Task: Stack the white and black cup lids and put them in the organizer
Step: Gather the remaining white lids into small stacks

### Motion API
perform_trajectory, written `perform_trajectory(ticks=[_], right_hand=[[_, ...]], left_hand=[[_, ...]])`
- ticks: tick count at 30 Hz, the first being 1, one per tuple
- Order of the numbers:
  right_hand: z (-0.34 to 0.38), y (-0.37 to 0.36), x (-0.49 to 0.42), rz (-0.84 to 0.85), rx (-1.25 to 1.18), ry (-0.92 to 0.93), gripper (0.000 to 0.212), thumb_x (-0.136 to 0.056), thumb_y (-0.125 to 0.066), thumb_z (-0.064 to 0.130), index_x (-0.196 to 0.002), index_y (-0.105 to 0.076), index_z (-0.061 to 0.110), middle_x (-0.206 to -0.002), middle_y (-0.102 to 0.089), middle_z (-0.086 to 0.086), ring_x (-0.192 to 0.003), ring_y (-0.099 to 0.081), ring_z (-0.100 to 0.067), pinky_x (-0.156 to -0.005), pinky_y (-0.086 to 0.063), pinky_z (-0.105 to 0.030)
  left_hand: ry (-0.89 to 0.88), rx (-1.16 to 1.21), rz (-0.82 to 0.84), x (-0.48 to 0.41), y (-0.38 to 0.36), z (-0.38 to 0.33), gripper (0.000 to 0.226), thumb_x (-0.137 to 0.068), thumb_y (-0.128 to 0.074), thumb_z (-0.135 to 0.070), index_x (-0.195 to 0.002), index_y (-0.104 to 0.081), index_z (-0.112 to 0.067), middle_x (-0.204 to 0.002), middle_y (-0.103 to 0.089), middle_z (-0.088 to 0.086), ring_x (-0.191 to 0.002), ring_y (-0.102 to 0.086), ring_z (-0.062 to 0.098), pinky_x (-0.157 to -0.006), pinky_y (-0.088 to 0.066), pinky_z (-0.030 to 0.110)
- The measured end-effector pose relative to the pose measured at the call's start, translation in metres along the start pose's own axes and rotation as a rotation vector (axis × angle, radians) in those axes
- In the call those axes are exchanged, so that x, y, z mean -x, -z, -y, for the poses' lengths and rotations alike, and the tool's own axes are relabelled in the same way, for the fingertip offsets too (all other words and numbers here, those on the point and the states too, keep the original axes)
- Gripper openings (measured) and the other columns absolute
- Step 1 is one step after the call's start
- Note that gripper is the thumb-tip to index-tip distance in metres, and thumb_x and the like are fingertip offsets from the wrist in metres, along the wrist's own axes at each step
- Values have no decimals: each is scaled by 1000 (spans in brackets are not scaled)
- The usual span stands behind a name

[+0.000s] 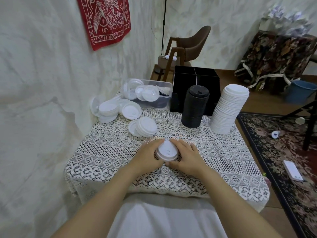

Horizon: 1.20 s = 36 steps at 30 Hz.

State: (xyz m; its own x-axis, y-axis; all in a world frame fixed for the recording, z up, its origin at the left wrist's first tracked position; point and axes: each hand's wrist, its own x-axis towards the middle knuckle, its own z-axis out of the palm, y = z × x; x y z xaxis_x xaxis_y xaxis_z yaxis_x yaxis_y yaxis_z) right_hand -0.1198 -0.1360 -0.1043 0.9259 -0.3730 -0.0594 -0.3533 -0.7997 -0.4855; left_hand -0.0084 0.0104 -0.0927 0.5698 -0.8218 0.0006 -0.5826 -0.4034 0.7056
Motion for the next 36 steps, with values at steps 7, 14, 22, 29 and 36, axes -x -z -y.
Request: perform_trajectory(ticks=[7, 14, 22, 29, 36], right_hand=[[10, 9, 4, 146, 18, -40, 101, -78, -66, 63, -155, -6, 39, -164, -3, 2, -149, 8, -13, -114, 19, -43], [23, 9, -17, 11, -286, -31, 81, -87, -61, 56, -153, -16, 40, -160, -22, 10, -146, -24, -21, -119, -21, -49], [60, 10, -56, -58, -397, 18, 81, -90, -69, 24, -154, -19, 30, -159, -26, 6, -142, -32, -21, -115, -31, -45], [72, 5, -86, -35, -369, 33, 90, -81, -72, 14, -154, -20, 24, -160, -22, -1, -146, -22, -22, -118, -25, -50], [69, 0, -95, -63, -456, 15, 89, -76, -78, 11, -150, -29, 26, -150, -30, -3, -136, -34, -24, -110, -34, -43]], left_hand=[[4, -96, 73, 4, 11, 11, 86, -77, -76, -46, -148, -32, -25, -150, -35, -9, -136, -28, 11, -114, -25, 36], [45, -89, -16, 19, 30, 24, 84, -79, -75, -33, -149, -30, -23, -152, -32, -8, -136, -27, 10, -110, -20, 27], [104, -77, -18, 29, 42, 41, 86, -76, -77, -32, -148, -31, -28, -147, -36, -12, -137, -30, 12, -115, -26, 38], [116, -178, -58, 36, 38, 47, 86, -76, -72, -41, -149, -28, -35, -155, -28, -12, -143, -22, 16, -119, -19, 45], [116, -174, -57, 35, 39, 47, 86, -77, -73, -40, -149, -28, -33, -154, -30, -12, -141, -25, 15, -118, -21, 41]])
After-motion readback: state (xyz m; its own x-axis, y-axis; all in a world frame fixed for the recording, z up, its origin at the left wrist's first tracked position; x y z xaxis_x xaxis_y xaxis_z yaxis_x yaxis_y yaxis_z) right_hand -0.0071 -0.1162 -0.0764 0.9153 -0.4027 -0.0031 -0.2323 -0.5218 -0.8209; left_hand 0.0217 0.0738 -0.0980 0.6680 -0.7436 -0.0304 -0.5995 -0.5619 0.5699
